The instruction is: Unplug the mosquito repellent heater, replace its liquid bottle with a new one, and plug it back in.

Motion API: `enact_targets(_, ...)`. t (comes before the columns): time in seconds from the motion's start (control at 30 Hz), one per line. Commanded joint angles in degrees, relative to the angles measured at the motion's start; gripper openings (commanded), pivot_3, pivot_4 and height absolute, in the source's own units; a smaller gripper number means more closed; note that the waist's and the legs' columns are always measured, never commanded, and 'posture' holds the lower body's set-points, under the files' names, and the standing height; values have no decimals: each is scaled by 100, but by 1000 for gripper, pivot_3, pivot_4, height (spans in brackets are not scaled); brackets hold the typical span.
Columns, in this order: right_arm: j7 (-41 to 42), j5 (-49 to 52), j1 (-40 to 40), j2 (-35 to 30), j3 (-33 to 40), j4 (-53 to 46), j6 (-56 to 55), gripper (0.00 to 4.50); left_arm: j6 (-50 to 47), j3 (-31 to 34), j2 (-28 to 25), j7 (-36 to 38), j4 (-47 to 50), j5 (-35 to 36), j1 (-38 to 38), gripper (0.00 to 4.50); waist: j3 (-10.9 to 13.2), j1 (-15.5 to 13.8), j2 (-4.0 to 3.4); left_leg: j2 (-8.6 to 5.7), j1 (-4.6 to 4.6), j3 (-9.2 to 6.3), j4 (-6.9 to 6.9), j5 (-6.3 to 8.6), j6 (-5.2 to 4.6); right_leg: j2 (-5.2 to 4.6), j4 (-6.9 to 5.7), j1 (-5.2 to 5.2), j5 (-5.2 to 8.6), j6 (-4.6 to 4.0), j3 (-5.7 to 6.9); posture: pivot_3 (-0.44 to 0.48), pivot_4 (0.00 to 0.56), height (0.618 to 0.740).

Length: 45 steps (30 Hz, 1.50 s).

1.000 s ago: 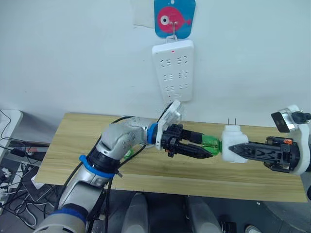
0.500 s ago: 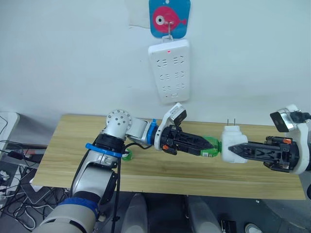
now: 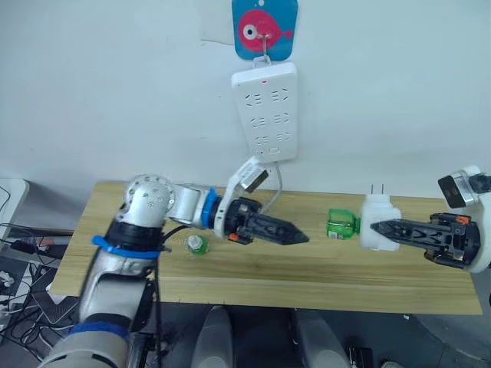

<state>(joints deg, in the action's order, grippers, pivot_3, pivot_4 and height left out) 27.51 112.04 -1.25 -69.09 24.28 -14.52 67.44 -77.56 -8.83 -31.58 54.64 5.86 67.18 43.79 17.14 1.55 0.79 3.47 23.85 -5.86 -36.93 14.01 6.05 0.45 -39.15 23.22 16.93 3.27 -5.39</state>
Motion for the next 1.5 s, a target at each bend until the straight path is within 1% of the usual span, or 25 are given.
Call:
enact_targets(0.03,107,96,-35,80,281,-12,41,3005,1652,-28,201,468,708,-939,-115,4449,0,-57,0,-1,1,4,-2,0,0,-1,0,0,0,0,-3,40,278,740)
enact_targets(0.07,119,96,-35,115,283,-5,46,3005,2094,-72,211,630,831,-1215,-216,4449,0,-93,1,-1,4,4,-5,0,0,-3,3,-1,-1,1,-2,40,278,740)
enact_targets(0.13,121,96,-48,154,296,-23,50,3005,3440,-211,261,1069,1114,-2013,-538,4449,-1,-127,1,-1,4,10,-5,0,0,-3,11,-2,-4,6,-8,46,272,740)
enact_targets(0.17,134,96,-46,181,300,-28,53,3005,4402,-228,385,1300,1095,-2486,-719,4449,-1,-143,1,-2,3,15,-3,1,-1,-3,13,-2,-4,5,-13,46,272,740)
enact_targets(0.23,147,96,-39,219,306,-29,60,3005,5690,-224,603,1583,931,-3088,-928,4449,-1,-161,0,1,4,26,0,1,-1,-3,16,-1,-4,5,-13,46,272,740)
enact_targets(0.27,168,96,-22,247,300,-25,62,3005,6684,-185,804,1772,678,-3445,-1003,4449,-1,-169,1,2,4,26,-1,1,-1,-4,16,0,-4,4,-12,49,269,740)
enact_targets(0.3,189,96,-7,271,292,-17,66,3005,7909,-124,1044,2044,357,-3777,-1048,4449,-1,-182,0,2,5,25,-2,1,-1,-4,14,0,-4,4,-12,49,269,740)
enact_targets(0.37,305,96,-1,271,273,-11,117,3005,10094,23,1489,2530,-385,-4194,-1026,4449,-1,-204,0,1,5,28,-5,1,-3,-4,13,-1,-6,2,-13,49,269,740)
enact_targets(0.4,367,96,4,268,257,-11,142,3005,10956,48,1668,2795,-757,-4242,-964,4449,-1,-220,0,-1,4,31,-6,2,-3,-5,14,-1,-7,1,-15,51,269,740)
enact_targets(0.5,433,96,52,273,178,-18,151,3005,13010,11,2083,3517,-1796,-4042,-666,4449,-1,-240,1,-2,4,38,-7,13,-23,-7,15,-1,-7,1,-19,47,273,740)
enact_targets(0.57,447,96,106,328,125,14,144,3005,14111,-256,2134,3738,-2375,-3811,-435,4449,-1,-247,2,-1,5,36,-7,14,-25,-7,15,-1,-7,1,-18,46,276,740)
enact_targets(0.6,457,96,140,349,103,40,150,3005,14497,-397,2119,3775,-2624,-3735,-336,4449,-1,-248,2,-2,6,36,-8,14,-26,-7,15,-1,-7,2,-19,45,276,740)
enact_targets(0.77,471,96,164,394,44,-79,118,3005,15572,-632,2300,3709,-3798,-3679,210,4449,-1,-241,3,-2,5,33,-9,15,-28,-7,13,-1,-8,3,-19,37,283,740)
enact_targets(0.93,397,96,151,543,-70,-249,-3,3005,16135,-746,2406,3233,-4640,-4059,588,4449,-1,-178,3,-3,6,28,-9,16,-29,-6,11,-1,-8,3,-16,31,286,740)
enact_targets(1.03,346,96,211,584,-117,-251,-50,3005,16314,-882,2404,2898,-4811,-4152,738,4449,0,-148,4,-3,7,25,-9,16,-29,-6,11,-2,-8,3,-15,33,286,740)
enact_targets(1.2,243,96,347,627,-191,-199,-69,3005,16564,-1138,2304,2368,-5120,-4513,871,4449,0,-137,4,-2,6,22,-9,15,-29,-5,9,-2,-8,3,-13,30,290,740)
enact_targets(1.5,132,96,460,668,-248,-191,-65,3005,16825,-1566,2086,1286,-5226,-5013,1023,4449,0,-133,3,-2,6,20,-8,15,-29,-5,8,-2,-8,3,-12,29,288,740)
